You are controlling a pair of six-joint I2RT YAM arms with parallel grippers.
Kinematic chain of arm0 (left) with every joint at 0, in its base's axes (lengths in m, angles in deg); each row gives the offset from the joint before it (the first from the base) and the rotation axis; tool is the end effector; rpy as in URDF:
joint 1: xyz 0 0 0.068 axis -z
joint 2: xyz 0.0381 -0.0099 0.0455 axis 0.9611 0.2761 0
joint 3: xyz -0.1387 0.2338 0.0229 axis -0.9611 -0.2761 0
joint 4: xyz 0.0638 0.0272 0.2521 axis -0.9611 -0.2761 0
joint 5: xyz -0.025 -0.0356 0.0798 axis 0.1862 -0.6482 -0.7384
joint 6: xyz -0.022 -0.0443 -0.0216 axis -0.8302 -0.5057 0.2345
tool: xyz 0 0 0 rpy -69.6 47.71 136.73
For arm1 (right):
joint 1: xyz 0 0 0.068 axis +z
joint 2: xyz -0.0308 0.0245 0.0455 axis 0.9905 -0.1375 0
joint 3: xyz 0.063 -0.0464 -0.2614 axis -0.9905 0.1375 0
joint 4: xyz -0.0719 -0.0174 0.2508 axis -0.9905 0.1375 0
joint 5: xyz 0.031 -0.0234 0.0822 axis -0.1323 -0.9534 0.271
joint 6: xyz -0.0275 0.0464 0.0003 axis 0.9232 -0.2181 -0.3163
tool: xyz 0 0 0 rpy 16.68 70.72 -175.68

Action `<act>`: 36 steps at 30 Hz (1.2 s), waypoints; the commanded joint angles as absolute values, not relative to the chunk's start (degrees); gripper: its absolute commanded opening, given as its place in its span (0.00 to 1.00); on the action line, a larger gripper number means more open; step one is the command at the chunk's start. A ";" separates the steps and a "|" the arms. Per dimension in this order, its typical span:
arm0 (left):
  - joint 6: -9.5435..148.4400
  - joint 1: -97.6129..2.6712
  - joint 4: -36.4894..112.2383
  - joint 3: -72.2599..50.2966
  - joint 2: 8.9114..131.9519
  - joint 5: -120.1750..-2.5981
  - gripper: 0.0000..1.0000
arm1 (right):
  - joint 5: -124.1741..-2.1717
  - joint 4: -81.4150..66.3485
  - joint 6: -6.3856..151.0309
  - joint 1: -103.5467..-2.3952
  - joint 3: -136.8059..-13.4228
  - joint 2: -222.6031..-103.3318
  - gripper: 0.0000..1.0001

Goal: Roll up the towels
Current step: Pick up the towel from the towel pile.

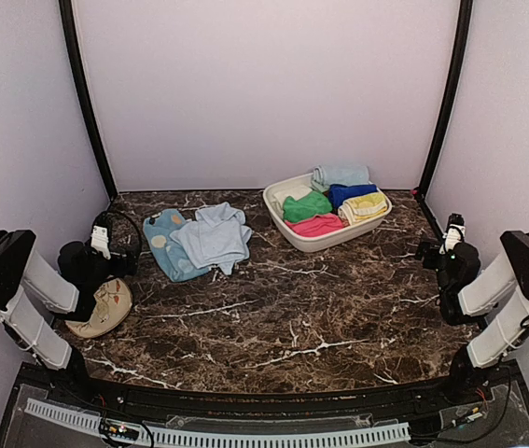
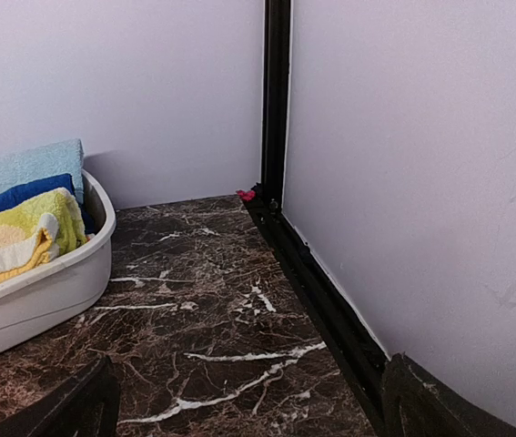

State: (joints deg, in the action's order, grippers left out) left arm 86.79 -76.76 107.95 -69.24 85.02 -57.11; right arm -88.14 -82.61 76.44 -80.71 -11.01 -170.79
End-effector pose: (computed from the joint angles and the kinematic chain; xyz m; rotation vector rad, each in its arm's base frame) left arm 0.2457 0.0043 0.1467 0.2095 1.6242 -0.0650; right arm 0.2352 -0.0049 0.1460 0.2509 1.6029 -0.1901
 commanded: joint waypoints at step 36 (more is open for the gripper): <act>100.49 -65.30 21.60 -0.06 105.00 -40.42 0.99 | -89.05 -17.50 61.85 -58.04 -47.89 -159.87 1.00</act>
